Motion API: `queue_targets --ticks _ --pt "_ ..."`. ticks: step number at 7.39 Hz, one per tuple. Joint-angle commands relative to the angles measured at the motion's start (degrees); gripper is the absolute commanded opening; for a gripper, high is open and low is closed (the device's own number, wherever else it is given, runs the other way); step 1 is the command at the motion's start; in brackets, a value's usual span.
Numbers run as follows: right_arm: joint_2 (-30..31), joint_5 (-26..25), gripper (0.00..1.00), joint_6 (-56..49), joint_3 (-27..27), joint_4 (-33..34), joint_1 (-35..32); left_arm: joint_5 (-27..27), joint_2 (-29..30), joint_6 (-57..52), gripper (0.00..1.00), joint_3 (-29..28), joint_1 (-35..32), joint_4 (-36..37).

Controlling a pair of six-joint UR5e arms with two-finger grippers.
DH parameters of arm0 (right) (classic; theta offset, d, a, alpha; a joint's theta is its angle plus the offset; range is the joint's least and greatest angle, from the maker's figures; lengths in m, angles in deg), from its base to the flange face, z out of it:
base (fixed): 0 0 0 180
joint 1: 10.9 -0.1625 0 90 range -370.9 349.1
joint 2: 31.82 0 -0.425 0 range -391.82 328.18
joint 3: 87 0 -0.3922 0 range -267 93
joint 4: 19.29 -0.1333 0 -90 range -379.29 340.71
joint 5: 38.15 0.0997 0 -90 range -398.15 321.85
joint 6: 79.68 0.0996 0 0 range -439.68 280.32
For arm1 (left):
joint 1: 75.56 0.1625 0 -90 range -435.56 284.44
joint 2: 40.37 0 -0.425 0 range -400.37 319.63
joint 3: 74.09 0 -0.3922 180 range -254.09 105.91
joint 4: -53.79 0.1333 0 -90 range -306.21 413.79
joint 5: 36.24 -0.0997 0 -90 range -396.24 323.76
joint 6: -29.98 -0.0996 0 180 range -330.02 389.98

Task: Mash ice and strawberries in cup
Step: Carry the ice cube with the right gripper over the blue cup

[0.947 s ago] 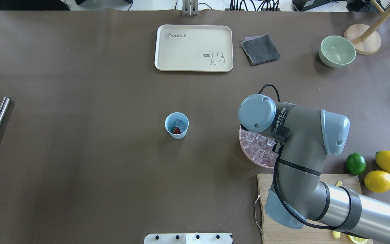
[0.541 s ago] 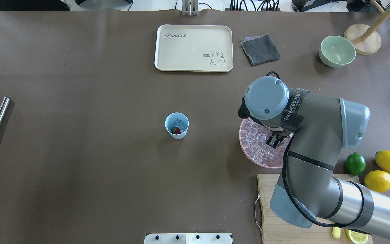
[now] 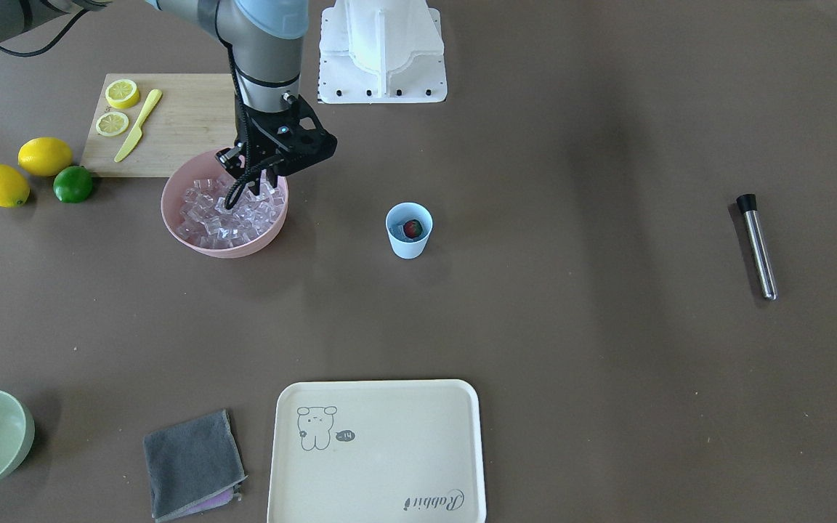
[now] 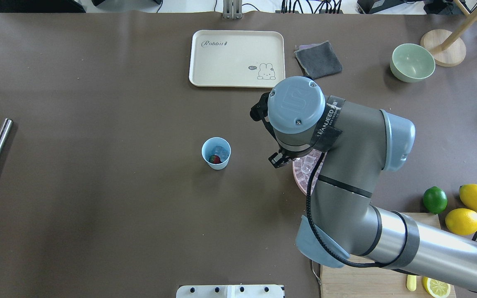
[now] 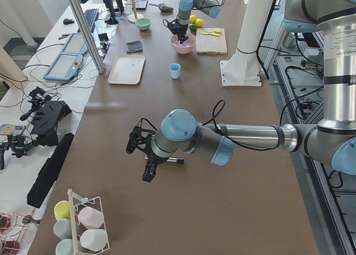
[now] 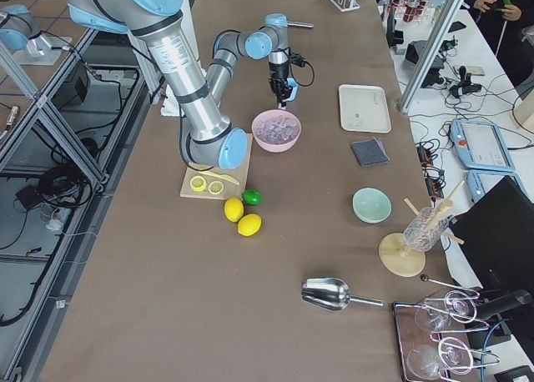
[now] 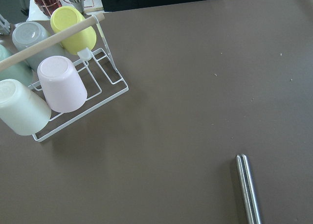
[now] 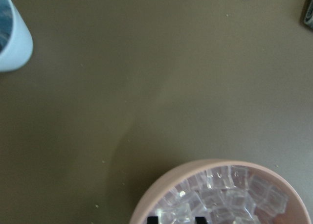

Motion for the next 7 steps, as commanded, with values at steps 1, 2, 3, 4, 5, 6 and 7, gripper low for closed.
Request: queue_targets --ticks 1,2,3,4,5,6,7 --pt "-12.69 -0.06 0.27 9.37 10.74 -4.35 0.59 -0.04 -0.57 0.00 0.98 0.16 -0.03 -0.02" --pt "-12.13 -0.33 0.27 13.14 11.46 -8.53 1.29 -0.04 -0.57 0.00 0.98 -0.10 -0.03 -0.02" --pt "-12.13 -2.24 0.27 17.00 15.47 -15.80 2.86 -0.04 -0.57 0.00 0.98 -0.28 -0.03 0.16" --pt "-12.13 -3.04 0.27 17.82 16.98 -17.96 3.83 -0.04 -0.57 0.00 0.98 -0.54 0.06 0.25" --pt "-12.04 -3.23 0.27 18.01 17.61 -17.98 4.28 -0.04 -0.57 0.00 0.98 -0.54 0.06 0.25" --pt "-12.56 -3.23 0.27 18.01 18.05 -17.98 4.28 -0.04 -0.57 0.00 0.98 -0.72 0.06 0.25" --pt "-12.31 -3.14 0.28 17.40 18.14 -17.98 4.28 -0.04 -0.57 0.00 0.98 -0.89 0.06 0.25"
